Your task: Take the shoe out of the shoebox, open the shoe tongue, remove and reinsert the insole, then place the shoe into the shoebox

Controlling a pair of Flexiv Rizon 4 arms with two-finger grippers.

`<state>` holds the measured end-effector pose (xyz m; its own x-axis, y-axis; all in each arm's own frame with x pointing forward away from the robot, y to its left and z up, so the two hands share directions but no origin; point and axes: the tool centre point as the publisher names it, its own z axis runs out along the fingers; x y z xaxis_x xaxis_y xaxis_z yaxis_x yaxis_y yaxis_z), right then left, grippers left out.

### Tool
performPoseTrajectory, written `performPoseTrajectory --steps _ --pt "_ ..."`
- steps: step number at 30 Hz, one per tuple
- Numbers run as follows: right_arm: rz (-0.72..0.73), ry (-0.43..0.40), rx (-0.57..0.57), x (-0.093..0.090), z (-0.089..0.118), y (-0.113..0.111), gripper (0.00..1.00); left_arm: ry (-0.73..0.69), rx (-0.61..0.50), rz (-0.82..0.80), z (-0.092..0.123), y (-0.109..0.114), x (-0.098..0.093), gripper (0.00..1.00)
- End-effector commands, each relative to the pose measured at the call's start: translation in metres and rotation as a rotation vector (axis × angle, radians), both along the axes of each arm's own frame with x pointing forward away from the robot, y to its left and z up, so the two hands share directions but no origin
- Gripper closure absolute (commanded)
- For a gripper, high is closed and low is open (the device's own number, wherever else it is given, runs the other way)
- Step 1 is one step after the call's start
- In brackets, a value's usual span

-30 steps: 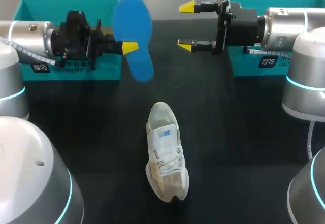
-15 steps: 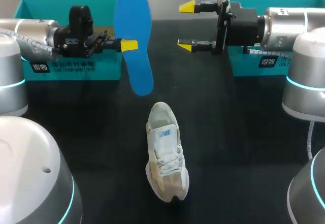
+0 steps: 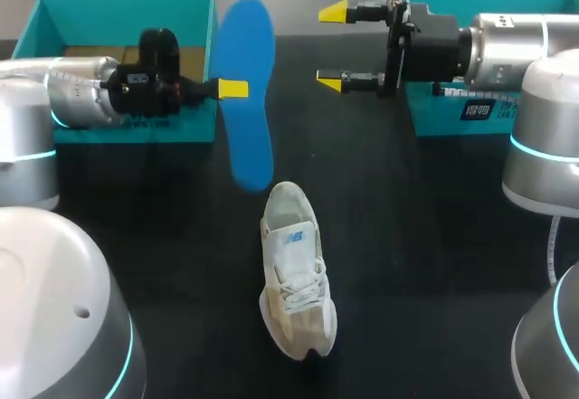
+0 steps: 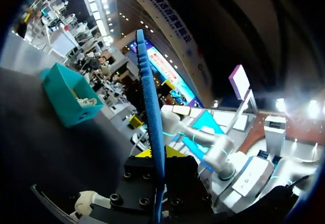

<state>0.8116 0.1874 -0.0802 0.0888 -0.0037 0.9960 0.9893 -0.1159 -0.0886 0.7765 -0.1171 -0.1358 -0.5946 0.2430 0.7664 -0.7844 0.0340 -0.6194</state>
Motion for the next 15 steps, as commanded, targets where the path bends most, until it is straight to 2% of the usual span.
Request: performPoseTrajectory --steps 1,15 --pt "0.0 0.001 -0.005 0.0 0.001 0.001 0.0 0.49 0.034 -0.045 -0.003 0.002 -0.001 1.0" --pt "0.0 0.001 -0.005 0.0 0.001 0.001 0.0 0.527 0.089 0.056 -0.018 0.012 0.012 1.0"
